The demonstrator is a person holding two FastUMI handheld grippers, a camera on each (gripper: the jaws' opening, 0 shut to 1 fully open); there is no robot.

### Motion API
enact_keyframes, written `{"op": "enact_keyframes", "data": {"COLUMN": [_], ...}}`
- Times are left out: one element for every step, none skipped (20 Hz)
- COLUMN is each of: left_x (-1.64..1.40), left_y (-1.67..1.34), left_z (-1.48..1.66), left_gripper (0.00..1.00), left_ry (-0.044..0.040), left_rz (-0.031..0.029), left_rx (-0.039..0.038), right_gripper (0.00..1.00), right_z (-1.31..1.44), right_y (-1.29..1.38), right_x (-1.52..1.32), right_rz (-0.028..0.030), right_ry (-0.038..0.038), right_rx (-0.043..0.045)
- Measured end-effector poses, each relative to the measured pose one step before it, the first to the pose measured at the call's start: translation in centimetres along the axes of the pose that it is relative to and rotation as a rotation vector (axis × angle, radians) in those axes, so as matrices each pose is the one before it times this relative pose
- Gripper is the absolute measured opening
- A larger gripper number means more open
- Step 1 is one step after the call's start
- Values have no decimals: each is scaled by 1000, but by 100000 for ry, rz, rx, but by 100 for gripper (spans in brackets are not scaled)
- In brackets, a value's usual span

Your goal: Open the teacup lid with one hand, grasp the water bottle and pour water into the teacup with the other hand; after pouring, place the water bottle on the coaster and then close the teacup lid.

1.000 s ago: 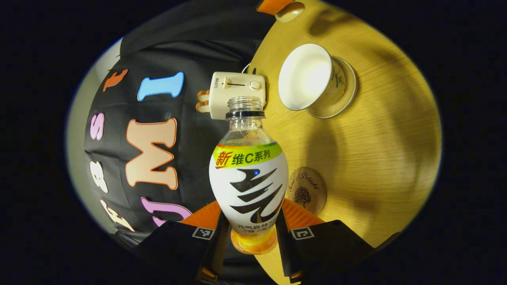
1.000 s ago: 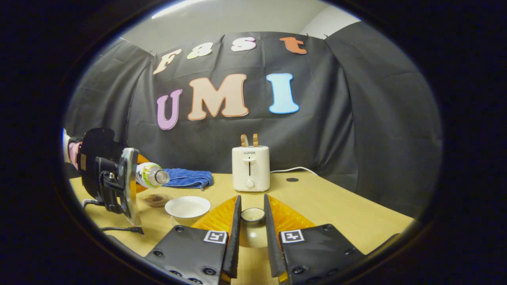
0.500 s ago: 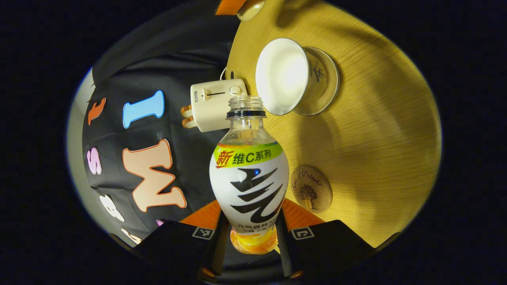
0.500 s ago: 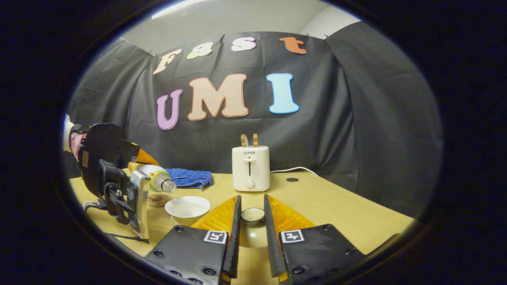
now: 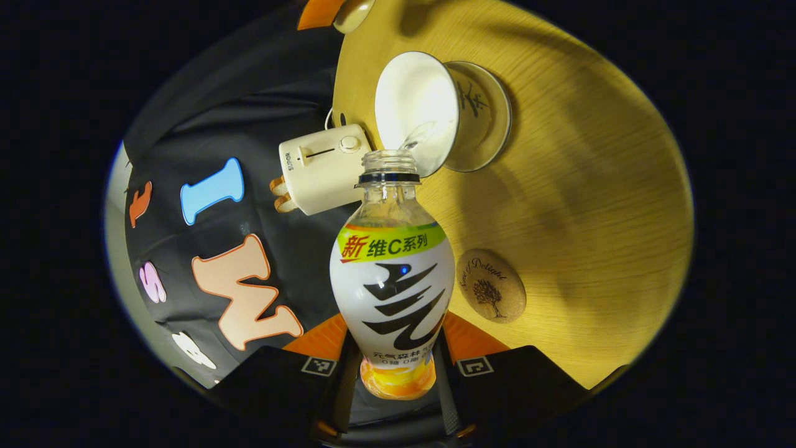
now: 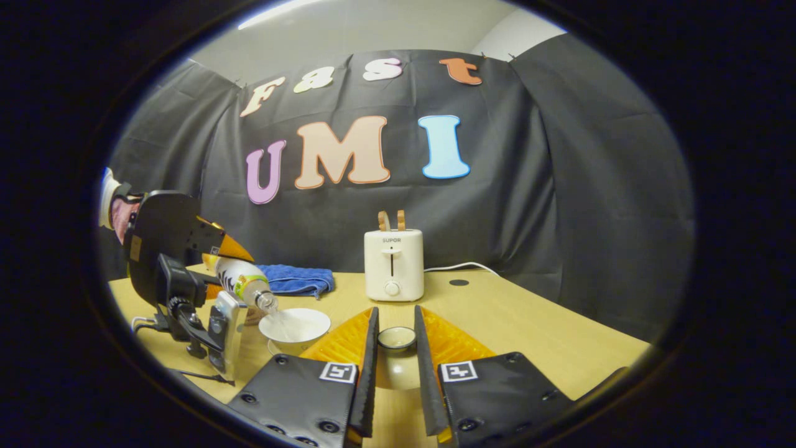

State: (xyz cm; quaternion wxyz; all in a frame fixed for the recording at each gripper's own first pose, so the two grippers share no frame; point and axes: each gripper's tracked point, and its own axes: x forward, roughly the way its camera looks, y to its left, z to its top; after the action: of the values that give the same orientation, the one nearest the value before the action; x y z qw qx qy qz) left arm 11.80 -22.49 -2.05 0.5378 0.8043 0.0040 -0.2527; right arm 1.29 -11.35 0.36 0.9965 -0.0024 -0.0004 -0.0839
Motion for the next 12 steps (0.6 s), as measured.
{"op": "enact_keyframes", "data": {"left_x": [16, -84, -17, 12, 28, -4, 4, -21, 30, -73, 15, -88], "left_y": [44, 122, 11, 66, 33, 58, 60, 185, 97, 117, 107, 123], "left_z": [-2, -98, 70, -77, -68, -239, -17, 49, -4, -36, 85, 45], "left_gripper": [55, 55, 56, 55, 55, 55, 55, 55, 55, 56, 55, 55], "left_ry": [275, 359, 257, 299, 460, 404, 450, 267, 303, 317, -5, 29], "left_rz": [-177, -277, -342, -301, -192, -27, -294, 407, 178, 337, 242, 545], "left_rx": [1264, 1465, 1241, 1202, 1285, 1569, 1384, 1396, 1551, 1598, 1286, 1158], "right_gripper": [36, 34, 34, 34, 34, 34, 34, 34, 34, 34, 34, 34], "right_z": [-47, 22, 7, 10, 15, 4, -83, 106, -17, -46, 38, -19], "right_y": [-46, -15, -11, 5, -4, -23, 15, 38, -30, -12, 10, -22], "right_x": [-28, -17, -1, -7, 15, 4, -5, 10, 18, 7, -42, 36], "right_rz": [7, 15, 5, 12, 16, 6, -5, 6, -10, 1, -10, 6], "right_ry": [78, -33, -2, 16, -34, 0, 114, -205, 190, -34, -56, 29], "right_rx": [14, -8, -9, -7, 0, 4, -13, 16, -9, 10, -19, 4]}}
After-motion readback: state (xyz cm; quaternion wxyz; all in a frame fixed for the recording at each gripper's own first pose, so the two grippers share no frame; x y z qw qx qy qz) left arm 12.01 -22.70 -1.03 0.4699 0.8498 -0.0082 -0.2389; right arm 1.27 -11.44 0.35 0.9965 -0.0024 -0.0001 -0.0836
